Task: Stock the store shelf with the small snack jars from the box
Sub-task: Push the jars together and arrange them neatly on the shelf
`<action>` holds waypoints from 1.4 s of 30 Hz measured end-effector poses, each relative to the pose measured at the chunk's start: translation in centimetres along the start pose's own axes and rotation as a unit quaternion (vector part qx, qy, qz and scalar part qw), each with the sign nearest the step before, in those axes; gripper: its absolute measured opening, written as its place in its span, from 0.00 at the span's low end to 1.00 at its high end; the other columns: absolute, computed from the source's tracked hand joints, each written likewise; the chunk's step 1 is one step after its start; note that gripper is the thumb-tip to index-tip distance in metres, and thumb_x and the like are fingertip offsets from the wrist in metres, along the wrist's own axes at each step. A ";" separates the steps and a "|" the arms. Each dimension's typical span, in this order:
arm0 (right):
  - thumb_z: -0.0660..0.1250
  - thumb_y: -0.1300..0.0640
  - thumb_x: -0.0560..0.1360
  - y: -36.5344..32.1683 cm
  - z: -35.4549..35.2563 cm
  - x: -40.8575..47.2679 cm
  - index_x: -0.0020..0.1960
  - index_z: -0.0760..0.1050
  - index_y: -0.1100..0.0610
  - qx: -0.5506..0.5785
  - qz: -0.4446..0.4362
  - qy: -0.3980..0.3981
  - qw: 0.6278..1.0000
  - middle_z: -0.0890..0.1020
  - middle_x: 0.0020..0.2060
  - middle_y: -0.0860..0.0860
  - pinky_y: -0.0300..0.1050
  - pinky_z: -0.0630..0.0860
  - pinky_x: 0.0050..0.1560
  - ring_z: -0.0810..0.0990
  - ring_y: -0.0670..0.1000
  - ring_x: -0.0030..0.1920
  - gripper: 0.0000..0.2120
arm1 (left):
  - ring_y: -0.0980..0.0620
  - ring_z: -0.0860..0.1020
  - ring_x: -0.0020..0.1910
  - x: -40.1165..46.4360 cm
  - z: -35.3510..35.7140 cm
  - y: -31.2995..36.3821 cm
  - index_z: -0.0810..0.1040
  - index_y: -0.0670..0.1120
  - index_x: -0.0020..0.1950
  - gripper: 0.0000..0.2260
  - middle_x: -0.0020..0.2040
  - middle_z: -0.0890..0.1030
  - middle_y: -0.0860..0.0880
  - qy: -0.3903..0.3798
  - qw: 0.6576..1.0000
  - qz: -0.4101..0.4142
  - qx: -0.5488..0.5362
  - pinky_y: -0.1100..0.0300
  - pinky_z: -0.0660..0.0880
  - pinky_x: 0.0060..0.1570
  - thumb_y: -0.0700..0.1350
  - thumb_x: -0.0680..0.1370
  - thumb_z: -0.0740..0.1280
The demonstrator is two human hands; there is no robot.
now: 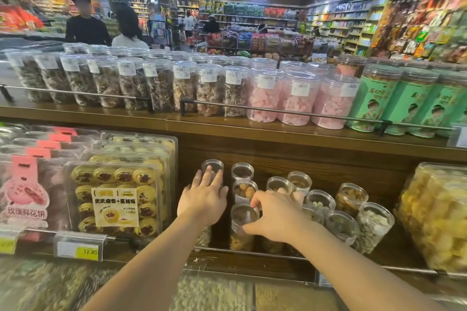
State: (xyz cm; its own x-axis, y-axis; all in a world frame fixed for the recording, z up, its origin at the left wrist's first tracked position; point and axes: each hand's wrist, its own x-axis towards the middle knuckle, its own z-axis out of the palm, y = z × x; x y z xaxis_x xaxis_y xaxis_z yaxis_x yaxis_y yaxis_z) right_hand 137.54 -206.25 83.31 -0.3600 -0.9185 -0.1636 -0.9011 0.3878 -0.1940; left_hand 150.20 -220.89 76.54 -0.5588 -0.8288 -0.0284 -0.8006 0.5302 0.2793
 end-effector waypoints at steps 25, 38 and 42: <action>0.73 0.48 0.77 9.5 -4.4 6.7 0.68 0.78 0.42 -0.057 -0.008 -0.025 0.998 0.80 0.62 0.45 0.58 0.60 0.67 0.70 0.54 0.70 0.20 | 0.51 0.39 0.81 -0.3 -0.5 0.2 0.43 0.62 0.82 0.45 0.82 0.39 0.57 -0.016 1.000 -0.004 0.013 0.43 0.48 0.78 0.81 0.70 0.42; 0.64 0.32 0.77 7.8 -3.2 7.7 0.68 0.78 0.46 -0.042 0.001 0.067 0.997 0.81 0.60 0.49 0.60 0.56 0.71 0.70 0.55 0.68 0.26 | 0.51 0.39 0.82 -0.2 -0.2 0.1 0.43 0.63 0.82 0.45 0.82 0.39 0.58 -0.010 1.000 -0.013 0.023 0.41 0.50 0.78 0.82 0.69 0.40; 0.68 0.38 0.78 8.4 -2.7 7.6 0.70 0.76 0.44 -0.026 0.001 0.043 0.999 0.80 0.64 0.46 0.60 0.58 0.70 0.71 0.54 0.70 0.23 | 0.51 0.39 0.81 -0.3 -0.3 0.3 0.44 0.62 0.82 0.45 0.82 0.40 0.58 -0.013 1.000 -0.013 0.021 0.41 0.50 0.78 0.82 0.69 0.40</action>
State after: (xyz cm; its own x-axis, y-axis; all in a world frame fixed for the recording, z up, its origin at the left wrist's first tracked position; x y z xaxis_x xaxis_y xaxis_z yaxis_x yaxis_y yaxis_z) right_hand 126.53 -210.21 83.04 -0.3786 -0.9220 -0.0807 -0.9111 0.3866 -0.1426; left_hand 150.22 -220.54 76.96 -0.5435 -0.8372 -0.0609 -0.8224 0.5166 0.2383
